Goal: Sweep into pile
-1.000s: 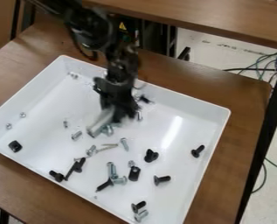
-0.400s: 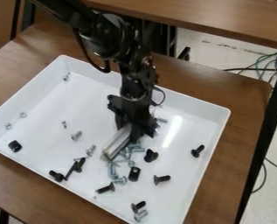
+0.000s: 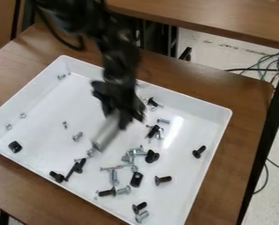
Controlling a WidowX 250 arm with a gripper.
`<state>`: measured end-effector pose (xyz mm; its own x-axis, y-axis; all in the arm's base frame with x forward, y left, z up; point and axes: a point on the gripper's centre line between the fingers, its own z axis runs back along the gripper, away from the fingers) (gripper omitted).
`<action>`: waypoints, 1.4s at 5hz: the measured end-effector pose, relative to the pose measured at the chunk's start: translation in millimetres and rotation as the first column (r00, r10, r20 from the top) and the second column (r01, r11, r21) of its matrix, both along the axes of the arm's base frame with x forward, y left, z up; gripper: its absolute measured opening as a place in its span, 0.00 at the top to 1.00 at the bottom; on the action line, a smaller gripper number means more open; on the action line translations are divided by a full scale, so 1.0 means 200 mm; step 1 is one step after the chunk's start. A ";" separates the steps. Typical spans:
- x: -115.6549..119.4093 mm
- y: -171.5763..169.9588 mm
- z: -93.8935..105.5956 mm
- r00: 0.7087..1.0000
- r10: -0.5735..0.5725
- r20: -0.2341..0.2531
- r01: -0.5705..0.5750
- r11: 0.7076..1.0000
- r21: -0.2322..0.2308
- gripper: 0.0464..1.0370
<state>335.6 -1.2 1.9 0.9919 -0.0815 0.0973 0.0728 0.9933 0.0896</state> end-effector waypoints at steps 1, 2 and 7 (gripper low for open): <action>0.00 0.21 0.07 0.995 0.094 0.022 -0.095 0.995 0.031 0.68; 0.02 0.38 0.08 0.985 0.173 0.019 -0.174 0.977 0.123 0.68; -0.24 0.68 -0.26 0.921 0.389 -0.004 -0.385 0.912 0.141 0.68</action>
